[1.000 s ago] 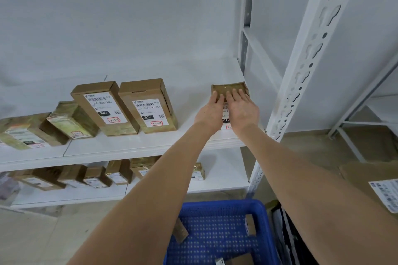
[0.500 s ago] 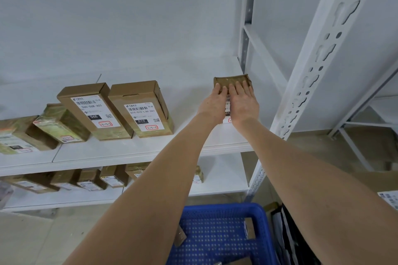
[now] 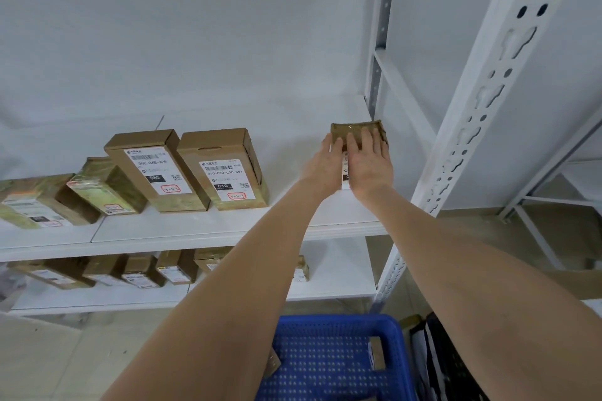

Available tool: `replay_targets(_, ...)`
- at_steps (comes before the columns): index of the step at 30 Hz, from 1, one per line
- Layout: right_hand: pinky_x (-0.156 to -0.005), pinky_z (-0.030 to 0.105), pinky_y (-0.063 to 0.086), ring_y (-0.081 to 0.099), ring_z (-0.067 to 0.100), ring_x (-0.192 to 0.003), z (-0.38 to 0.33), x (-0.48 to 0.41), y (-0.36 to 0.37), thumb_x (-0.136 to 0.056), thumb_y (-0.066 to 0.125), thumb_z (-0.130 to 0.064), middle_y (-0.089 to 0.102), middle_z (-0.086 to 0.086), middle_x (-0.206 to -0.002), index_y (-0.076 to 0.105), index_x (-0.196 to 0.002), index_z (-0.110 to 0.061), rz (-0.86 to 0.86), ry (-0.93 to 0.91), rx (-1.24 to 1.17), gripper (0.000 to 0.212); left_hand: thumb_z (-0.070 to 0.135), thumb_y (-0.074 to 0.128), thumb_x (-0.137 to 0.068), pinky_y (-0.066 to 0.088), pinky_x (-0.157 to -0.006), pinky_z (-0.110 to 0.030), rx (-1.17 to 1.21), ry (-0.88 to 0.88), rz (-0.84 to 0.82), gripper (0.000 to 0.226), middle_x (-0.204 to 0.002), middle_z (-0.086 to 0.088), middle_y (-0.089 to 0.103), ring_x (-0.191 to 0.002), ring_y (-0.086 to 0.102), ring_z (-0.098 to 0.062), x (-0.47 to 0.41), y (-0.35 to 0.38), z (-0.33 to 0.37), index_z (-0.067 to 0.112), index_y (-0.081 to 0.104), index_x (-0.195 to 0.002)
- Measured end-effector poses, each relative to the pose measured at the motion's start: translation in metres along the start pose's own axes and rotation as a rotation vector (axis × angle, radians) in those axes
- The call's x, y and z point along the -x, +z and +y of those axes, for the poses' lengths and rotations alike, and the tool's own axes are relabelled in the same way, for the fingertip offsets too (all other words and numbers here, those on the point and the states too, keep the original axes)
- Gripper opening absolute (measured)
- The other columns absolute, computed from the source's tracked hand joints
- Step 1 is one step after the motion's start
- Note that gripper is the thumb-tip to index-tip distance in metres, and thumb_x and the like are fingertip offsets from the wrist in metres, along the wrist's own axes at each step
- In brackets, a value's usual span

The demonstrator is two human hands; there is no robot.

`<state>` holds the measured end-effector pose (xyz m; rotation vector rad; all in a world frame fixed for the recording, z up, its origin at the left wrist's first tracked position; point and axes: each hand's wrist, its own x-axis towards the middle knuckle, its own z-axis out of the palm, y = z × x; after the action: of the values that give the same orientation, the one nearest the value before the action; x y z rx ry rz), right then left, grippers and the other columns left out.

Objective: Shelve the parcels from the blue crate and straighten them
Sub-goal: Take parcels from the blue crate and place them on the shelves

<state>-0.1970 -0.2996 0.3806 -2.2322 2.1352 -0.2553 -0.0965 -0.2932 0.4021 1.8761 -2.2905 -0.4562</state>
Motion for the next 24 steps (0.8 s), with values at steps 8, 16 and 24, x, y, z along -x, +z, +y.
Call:
replay_targets(8,-0.118,0.044,0.018,0.003,0.031,-0.148,-0.044,0.047,-0.007,-0.086,0.062,-0.008,0.010,0.012,-0.156,0.024,-0.146,-0.016,0.004,-0.109,0.001,0.073,-0.004,0.046,-0.091,0.041,-0.100,-0.041,-0.035,-0.225,-0.029,0.070,-0.158,-0.005,0.004,-0.136,0.034,-0.030,0.067,0.004,-0.034,0.015,0.014,-0.150)
replay_targets(16,-0.119,0.042,0.017,0.002,0.030,-0.148,-0.085,0.118,0.003,-0.084,0.063,-0.007,0.010,0.010,-0.157,0.025,-0.146,-0.018,-0.080,-0.228,-0.008,0.074,-0.002,0.047,-0.090,0.043,-0.100,-0.041,0.000,-0.338,-0.023,0.066,-0.156,-0.008,0.012,-0.133,0.040,-0.030,0.151,0.018,-0.071,0.014,0.019,-0.149)
replay_targets(24,-0.109,0.036,0.032,0.023,0.029,-0.140,-0.111,0.192,0.065,-0.086,0.058,-0.004,0.025,0.012,-0.149,0.034,-0.142,-0.015,-0.198,-0.291,-0.068,0.063,-0.002,0.046,-0.091,0.043,-0.100,-0.041,0.021,-0.395,-0.148,0.062,-0.155,-0.009,0.014,-0.133,0.039,-0.029,0.215,0.072,-0.115,0.011,0.023,-0.147)
